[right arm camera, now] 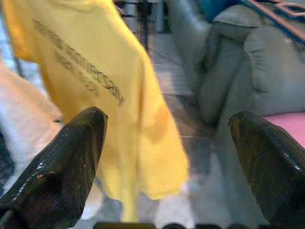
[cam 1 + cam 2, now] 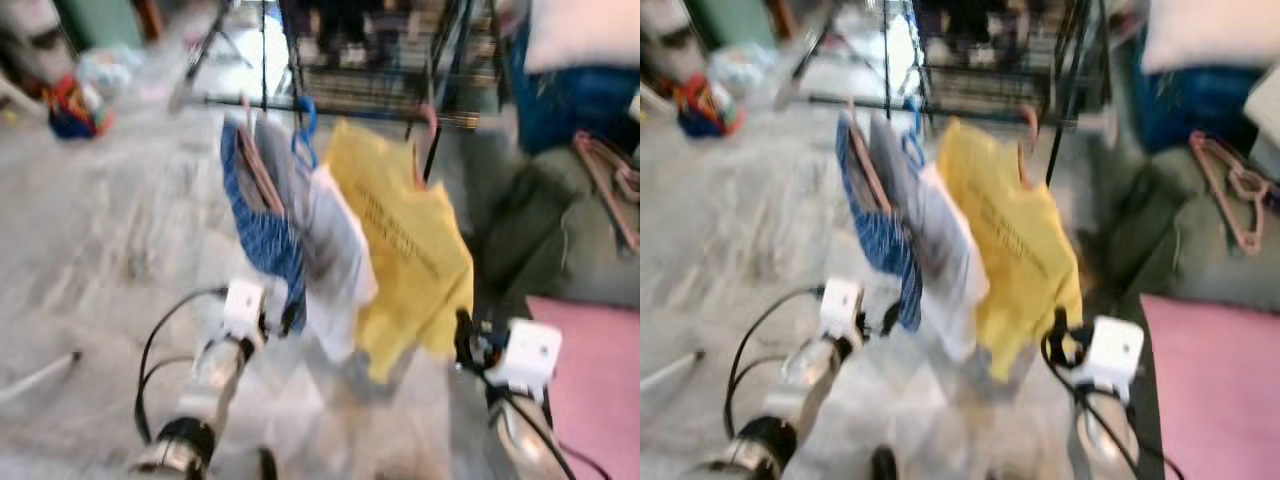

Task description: Hang hanger

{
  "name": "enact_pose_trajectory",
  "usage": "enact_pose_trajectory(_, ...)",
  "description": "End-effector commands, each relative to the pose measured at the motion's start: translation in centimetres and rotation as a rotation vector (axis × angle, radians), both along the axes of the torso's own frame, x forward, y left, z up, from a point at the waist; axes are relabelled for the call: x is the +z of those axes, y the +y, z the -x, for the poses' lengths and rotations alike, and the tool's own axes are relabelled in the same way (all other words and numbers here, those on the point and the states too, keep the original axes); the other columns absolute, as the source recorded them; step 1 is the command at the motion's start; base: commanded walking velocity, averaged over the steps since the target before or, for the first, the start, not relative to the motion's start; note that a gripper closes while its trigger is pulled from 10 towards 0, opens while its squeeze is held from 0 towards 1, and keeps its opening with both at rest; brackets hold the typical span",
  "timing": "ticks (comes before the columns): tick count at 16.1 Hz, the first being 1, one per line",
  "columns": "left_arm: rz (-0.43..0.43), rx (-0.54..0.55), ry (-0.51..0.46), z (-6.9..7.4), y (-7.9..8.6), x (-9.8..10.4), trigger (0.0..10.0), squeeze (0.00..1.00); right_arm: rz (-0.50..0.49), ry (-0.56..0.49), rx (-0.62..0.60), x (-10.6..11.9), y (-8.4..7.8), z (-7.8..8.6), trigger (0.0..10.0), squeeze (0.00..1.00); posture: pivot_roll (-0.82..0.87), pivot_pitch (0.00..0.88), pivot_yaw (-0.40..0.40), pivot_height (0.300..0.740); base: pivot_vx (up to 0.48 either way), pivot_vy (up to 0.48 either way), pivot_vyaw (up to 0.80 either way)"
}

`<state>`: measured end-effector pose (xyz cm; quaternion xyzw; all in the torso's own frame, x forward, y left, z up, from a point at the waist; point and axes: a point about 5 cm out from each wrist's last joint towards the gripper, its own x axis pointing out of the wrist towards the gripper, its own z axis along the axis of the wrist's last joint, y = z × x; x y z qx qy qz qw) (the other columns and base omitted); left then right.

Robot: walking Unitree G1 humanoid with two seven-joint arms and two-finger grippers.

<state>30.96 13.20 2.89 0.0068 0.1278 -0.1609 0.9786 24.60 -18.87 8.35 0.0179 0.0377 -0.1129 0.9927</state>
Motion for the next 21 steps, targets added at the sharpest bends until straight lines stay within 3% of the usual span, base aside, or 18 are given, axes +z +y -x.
enact_pose_trajectory(1,-0.002,0.002,0.024,0.32,0.04,-0.48,10.0,0.0,-0.006,0.015,-0.015,-0.32,-0.16,0.5,10.0,0.0,-0.17,0.148,0.065,0.74,-0.304,0.0,0.0)
enact_pose_trajectory(10,0.027,0.003,0.022,0.22,0.01,-0.38,10.0,0.0,-0.012,0.026,-0.01,-0.48,-0.14,0.4,10.0,0.0,-0.17,0.146,0.061,0.74,-0.031,0.0,-0.06)
enact_pose_trajectory(21,0.012,0.003,0.023,0.38,0.2,-0.56,10.0,0.0,-0.023,0.033,0.01,-0.79,0.18,0.36,10.0,0.0,-0.17,0.147,0.061,0.74,0.0,0.402,-0.66)
